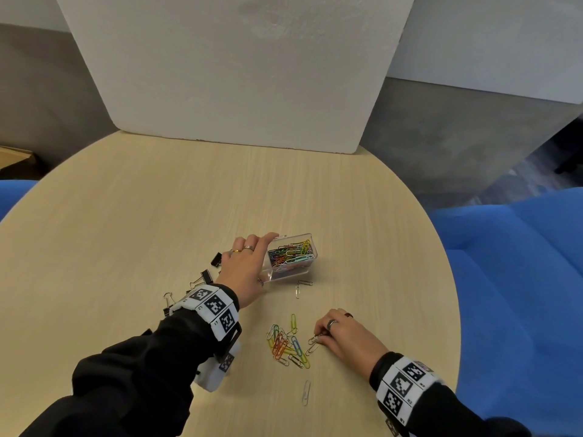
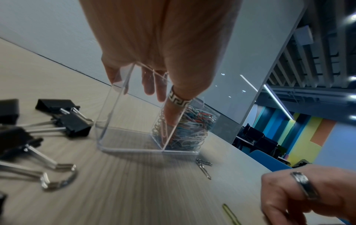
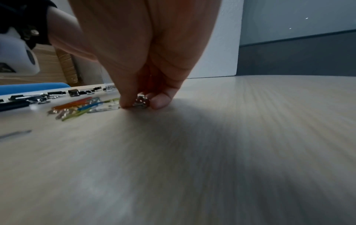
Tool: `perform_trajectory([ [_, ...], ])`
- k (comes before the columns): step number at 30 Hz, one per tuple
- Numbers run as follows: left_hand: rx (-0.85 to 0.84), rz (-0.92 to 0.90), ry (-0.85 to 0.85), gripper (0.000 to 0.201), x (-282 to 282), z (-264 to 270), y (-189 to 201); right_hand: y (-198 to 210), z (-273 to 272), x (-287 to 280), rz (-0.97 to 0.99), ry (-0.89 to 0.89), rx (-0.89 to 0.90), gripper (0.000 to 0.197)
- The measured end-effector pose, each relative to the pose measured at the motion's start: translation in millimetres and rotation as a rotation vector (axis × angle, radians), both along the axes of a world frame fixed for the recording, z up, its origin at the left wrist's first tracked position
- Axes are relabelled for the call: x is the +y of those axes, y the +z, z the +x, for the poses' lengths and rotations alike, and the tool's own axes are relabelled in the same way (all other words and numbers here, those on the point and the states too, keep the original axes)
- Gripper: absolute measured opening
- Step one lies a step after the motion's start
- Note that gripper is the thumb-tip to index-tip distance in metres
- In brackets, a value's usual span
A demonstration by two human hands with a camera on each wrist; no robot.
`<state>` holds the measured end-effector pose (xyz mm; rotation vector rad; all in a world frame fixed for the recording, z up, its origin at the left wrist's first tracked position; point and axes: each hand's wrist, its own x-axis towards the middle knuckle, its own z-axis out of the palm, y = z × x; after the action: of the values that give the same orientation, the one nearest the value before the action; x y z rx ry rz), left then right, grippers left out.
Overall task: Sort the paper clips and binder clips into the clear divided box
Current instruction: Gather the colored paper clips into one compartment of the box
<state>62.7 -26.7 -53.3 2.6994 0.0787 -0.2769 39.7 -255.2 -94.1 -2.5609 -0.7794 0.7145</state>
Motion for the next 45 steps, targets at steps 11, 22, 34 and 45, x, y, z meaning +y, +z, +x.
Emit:
perform_trajectory([
  [11,0.004,-0.004,-0.005,0.078,1,-1,1,9,5,14,-0.206,0.071,0.096,0.009],
  [22,0.007,-0.006,-0.009,0.081,1,0,-1,60,45,39,0.007,0.077,-0.106,0.011],
  [34,-0.004,0.007,-0.007,0.081,1,0,-5,70,86,84,0.178,-0.064,-0.208,0.020],
  [45,-0.008,0.008,-0.006,0.080,1,1,-5,47,81,69,0.229,0.081,-0.341,0.020],
])
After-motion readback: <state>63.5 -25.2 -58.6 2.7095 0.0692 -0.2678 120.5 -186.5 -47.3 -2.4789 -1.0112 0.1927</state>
